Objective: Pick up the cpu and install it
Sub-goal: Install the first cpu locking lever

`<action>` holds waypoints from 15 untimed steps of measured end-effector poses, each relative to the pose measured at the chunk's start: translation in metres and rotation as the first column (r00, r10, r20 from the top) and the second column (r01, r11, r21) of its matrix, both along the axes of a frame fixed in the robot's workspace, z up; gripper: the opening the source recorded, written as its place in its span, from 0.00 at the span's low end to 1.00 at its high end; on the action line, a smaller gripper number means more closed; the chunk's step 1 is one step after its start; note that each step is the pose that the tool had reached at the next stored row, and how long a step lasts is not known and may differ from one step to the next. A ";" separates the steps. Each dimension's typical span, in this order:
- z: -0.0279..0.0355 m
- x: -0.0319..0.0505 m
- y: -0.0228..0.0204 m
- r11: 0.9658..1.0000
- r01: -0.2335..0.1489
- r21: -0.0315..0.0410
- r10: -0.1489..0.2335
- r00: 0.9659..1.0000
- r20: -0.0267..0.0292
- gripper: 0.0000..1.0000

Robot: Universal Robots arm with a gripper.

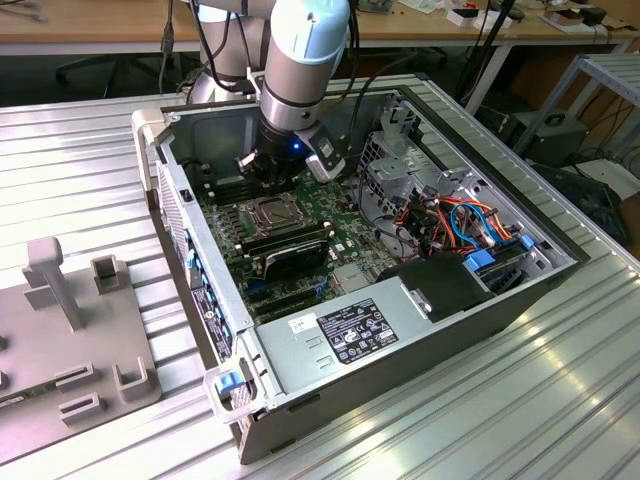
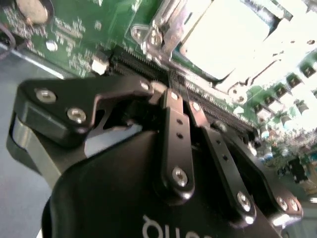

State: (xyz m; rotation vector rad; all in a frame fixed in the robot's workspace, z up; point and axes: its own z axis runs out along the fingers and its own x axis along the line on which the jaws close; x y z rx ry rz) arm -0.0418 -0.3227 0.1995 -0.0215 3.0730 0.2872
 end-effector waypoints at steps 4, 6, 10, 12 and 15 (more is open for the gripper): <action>0.0000 -0.0001 -0.0001 1.000 0.000 0.000 0.000 1.000 0.000 0.11; 0.0000 -0.0001 -0.0001 1.000 0.000 0.000 0.000 1.000 0.000 0.11; 0.0056 -0.0001 -0.0001 1.000 0.000 0.000 0.000 1.000 0.000 0.11; 0.0078 -0.0001 -0.0001 1.000 0.000 0.000 0.000 1.000 0.000 0.11; 0.0096 0.0000 0.0000 1.000 0.000 -0.004 0.000 1.000 0.000 0.11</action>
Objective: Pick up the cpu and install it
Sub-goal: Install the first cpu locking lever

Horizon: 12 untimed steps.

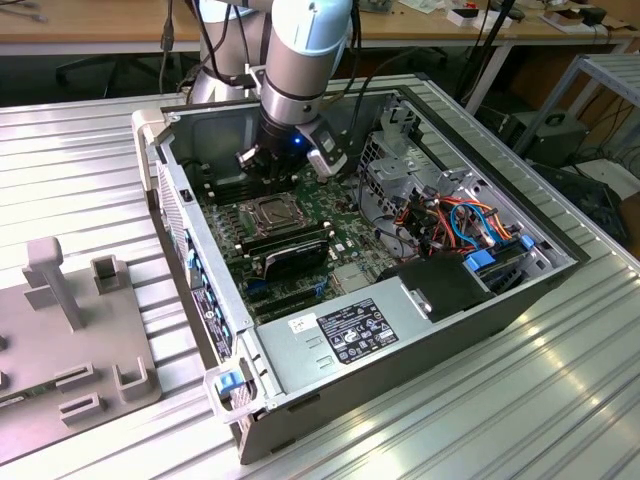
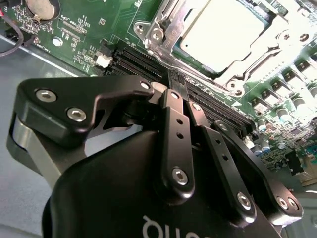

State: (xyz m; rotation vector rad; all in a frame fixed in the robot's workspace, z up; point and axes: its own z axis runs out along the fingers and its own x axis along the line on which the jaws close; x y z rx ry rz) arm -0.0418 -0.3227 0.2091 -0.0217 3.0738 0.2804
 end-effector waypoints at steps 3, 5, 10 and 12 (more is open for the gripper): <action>0.0003 0.0000 0.0000 1.000 0.000 -0.030 0.000 1.000 -0.001 0.11; 0.0003 0.0000 0.0000 0.996 0.000 -0.087 0.000 1.000 -0.004 0.11; 0.0070 -0.0026 -0.0033 0.994 0.000 -0.105 0.000 1.000 -0.004 0.11; 0.0070 -0.0038 -0.0054 0.994 0.000 -0.105 0.000 1.000 -0.004 0.11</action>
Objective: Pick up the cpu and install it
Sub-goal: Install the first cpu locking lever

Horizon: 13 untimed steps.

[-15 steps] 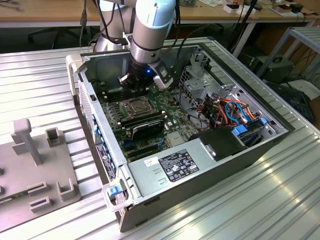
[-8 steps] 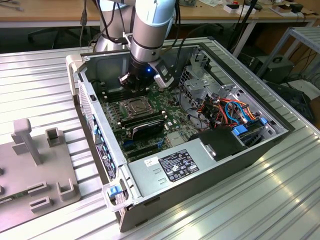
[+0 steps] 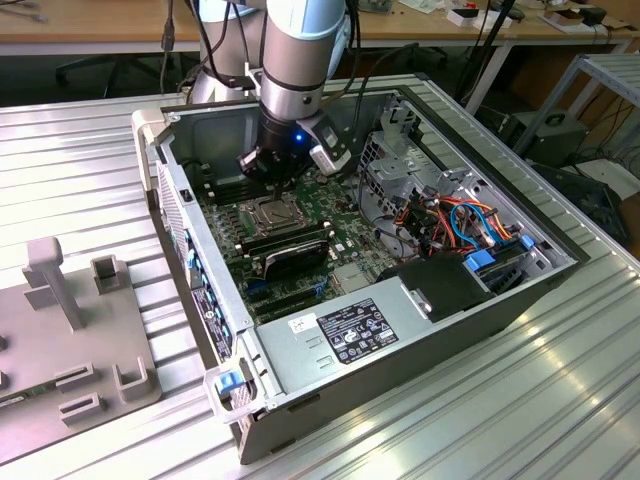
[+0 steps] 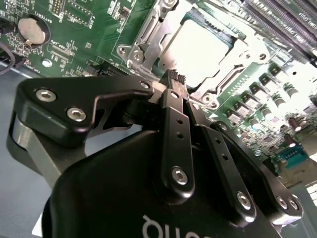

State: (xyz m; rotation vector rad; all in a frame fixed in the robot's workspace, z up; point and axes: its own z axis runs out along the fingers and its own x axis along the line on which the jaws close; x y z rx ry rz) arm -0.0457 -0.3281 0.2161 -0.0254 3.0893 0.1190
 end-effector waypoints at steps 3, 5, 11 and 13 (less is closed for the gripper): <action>0.0000 -0.0013 -0.0028 1.000 0.000 0.000 0.000 1.000 0.000 0.11; 0.0000 -0.0013 -0.0029 1.000 0.000 0.000 0.000 1.000 0.000 0.11; 0.0076 -0.0013 -0.0031 1.000 0.000 0.000 0.000 1.000 0.000 0.11; 0.0086 -0.0013 -0.0030 1.000 0.000 0.000 0.000 1.000 0.000 0.11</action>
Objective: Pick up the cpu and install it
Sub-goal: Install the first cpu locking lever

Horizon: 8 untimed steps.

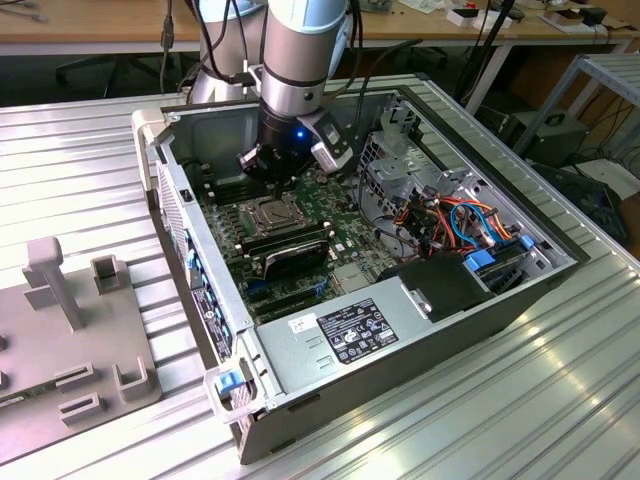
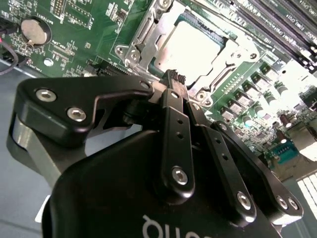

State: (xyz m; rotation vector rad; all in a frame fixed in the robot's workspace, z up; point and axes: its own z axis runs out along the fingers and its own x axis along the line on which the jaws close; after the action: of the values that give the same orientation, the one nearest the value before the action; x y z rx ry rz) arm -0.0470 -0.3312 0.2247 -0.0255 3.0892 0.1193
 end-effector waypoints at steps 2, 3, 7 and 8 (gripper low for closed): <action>0.0000 0.0000 0.0000 1.000 0.000 0.000 0.000 1.000 0.000 0.11; 0.0000 0.0000 0.0000 1.000 0.000 0.000 0.000 1.000 0.000 0.11; 0.0001 -0.0015 -0.0052 1.000 0.000 0.000 0.000 1.000 0.000 0.11; 0.0001 -0.0017 -0.0063 1.000 0.000 0.000 0.000 1.000 0.000 0.11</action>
State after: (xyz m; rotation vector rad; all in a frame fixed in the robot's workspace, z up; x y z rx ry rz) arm -0.0487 -0.3374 0.2248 -0.0255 3.0892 0.1192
